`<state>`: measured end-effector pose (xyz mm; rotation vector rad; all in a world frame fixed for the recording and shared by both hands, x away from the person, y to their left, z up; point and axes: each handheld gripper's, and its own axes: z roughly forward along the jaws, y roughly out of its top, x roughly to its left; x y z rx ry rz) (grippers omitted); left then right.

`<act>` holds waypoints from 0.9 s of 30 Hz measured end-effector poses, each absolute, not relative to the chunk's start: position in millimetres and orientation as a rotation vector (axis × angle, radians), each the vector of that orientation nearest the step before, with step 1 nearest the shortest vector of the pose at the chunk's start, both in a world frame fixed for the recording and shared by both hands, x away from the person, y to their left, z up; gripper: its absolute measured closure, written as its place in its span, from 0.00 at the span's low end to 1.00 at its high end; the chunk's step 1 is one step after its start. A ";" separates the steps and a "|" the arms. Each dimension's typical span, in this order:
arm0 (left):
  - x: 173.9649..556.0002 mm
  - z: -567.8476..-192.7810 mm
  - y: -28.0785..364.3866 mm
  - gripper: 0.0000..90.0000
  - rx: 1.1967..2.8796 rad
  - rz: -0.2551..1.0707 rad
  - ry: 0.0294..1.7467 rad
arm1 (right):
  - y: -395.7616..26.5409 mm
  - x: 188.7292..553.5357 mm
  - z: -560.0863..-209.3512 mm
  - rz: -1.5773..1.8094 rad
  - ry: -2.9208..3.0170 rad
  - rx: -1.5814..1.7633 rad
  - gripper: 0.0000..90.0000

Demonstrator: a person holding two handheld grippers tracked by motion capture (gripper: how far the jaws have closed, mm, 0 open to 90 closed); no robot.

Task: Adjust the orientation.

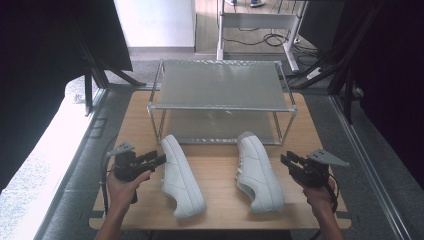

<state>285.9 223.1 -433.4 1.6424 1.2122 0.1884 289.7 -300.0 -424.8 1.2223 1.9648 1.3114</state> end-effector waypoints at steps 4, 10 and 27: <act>286.9 -438.6 226.6 0.74 1.642 0.163 1.241 | -299.1 289.9 -425.7 1.311 1.970 1.227 0.75; 287.7 -446.1 226.9 0.89 1.706 0.182 1.272 | -298.0 289.4 -426.4 1.316 1.983 1.223 0.75; 287.3 -464.2 217.0 0.98 1.802 0.164 1.301 | -287.0 288.6 -430.3 1.317 2.028 1.198 0.74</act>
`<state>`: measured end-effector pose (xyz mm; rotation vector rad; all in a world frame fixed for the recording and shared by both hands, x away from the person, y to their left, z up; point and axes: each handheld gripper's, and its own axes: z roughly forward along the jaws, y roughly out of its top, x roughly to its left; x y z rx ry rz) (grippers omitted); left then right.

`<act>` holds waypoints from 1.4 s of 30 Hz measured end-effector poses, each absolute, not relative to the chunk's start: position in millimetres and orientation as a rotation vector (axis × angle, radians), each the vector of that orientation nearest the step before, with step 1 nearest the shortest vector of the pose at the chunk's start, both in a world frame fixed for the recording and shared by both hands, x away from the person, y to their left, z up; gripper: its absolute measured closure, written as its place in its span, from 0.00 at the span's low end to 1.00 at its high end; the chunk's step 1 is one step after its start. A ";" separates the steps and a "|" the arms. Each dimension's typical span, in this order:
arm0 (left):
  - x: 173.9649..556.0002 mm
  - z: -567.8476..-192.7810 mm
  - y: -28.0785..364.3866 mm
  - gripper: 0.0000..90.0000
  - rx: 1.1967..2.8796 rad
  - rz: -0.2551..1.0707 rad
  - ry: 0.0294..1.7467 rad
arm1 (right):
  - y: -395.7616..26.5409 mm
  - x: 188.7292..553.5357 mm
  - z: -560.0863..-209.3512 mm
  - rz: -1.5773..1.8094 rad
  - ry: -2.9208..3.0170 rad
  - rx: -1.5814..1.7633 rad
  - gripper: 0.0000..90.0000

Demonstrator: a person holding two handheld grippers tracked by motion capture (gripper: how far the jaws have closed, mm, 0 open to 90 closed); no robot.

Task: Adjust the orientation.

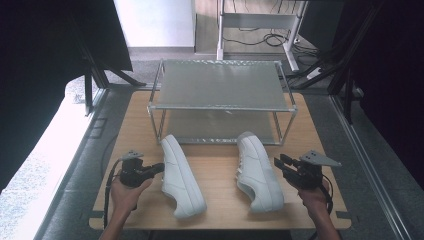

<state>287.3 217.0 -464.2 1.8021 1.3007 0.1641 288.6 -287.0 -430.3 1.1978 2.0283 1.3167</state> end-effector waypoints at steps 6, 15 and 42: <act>287.3 -463.1 213.3 0.99 1.791 0.154 1.286 | -287.1 289.1 -431.8 1.308 2.030 1.202 0.74; 291.3 -459.9 203.5 0.99 1.803 0.185 1.276 | -287.4 290.0 -432.8 1.305 2.030 1.211 0.74; 366.8 -450.6 89.8 1.00 1.908 0.060 1.185 | -298.9 290.2 -433.8 1.307 2.008 1.243 0.72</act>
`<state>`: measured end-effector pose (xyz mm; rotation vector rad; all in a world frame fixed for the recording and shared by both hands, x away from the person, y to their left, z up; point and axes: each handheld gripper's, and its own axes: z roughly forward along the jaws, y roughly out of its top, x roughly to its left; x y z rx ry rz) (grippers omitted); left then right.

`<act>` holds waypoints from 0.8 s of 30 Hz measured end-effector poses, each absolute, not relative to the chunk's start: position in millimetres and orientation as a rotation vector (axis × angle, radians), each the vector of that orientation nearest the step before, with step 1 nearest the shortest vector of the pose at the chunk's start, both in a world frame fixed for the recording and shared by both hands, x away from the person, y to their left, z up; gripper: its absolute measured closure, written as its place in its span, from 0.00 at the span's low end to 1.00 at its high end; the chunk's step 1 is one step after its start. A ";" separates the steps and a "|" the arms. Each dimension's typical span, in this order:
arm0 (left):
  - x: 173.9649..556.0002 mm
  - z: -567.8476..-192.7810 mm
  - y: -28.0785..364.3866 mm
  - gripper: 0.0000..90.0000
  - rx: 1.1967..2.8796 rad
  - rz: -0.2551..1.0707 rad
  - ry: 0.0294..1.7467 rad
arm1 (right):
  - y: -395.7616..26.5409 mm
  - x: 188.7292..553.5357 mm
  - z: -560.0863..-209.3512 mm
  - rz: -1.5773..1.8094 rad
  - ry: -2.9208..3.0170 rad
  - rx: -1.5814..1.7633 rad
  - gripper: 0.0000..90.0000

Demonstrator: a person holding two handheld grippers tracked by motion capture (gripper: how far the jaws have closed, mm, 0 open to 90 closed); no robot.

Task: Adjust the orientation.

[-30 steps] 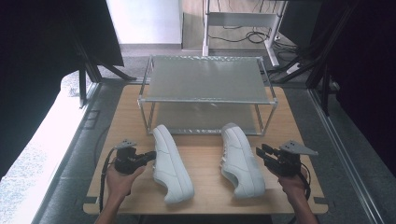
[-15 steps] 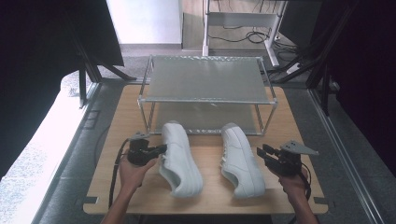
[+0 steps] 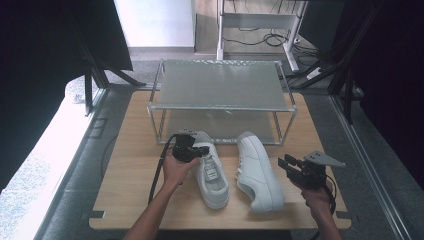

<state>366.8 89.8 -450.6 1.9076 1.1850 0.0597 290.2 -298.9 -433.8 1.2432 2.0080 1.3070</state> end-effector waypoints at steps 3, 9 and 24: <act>363.6 -444.7 94.6 1.00 1.890 0.073 1.174 | -299.4 290.4 -433.5 1.309 2.002 1.246 0.72; 347.7 -426.9 99.0 1.00 1.879 0.097 1.104 | -299.4 289.3 -432.4 1.307 1.992 1.249 0.72; 291.3 -430.9 76.1 1.00 1.937 0.009 0.950 | -301.3 288.3 -432.8 1.308 1.987 1.264 0.72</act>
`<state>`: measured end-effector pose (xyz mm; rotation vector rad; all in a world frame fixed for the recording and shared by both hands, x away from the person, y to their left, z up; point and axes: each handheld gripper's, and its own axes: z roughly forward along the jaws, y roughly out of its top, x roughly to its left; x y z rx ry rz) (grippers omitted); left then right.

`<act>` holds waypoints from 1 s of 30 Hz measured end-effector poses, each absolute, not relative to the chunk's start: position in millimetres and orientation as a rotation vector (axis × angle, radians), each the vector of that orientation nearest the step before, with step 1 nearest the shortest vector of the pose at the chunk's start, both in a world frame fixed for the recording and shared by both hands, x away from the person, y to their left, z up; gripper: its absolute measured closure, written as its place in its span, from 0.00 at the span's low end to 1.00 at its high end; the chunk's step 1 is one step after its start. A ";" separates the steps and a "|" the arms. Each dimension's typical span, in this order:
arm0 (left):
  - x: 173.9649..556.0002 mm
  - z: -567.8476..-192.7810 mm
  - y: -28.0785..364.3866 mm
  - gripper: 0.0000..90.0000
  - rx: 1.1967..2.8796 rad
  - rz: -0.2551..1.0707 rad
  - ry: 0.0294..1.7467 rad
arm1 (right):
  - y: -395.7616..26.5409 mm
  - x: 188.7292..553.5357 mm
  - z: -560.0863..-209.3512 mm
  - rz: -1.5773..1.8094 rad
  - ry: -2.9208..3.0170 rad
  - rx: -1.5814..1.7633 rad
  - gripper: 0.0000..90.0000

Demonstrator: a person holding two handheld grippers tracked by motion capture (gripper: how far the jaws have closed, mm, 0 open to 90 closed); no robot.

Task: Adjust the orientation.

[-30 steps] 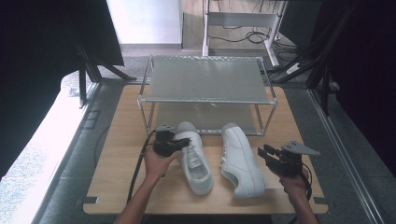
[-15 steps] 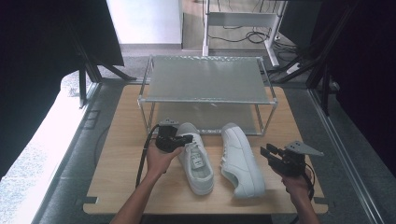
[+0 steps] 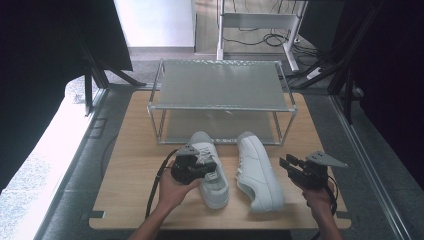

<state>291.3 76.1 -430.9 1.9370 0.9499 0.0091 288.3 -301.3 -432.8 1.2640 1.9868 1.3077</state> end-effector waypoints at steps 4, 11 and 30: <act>287.3 -443.5 72.9 1.00 1.983 0.006 0.968 | -300.3 289.1 -434.2 1.304 1.993 1.265 0.71; 285.5 -454.7 72.1 1.00 2.004 -0.011 0.994 | -300.4 289.0 -434.5 1.310 2.005 1.267 0.71; 285.0 -467.9 73.5 1.00 2.038 -0.046 1.009 | -302.1 288.6 -434.9 1.316 1.997 1.271 0.71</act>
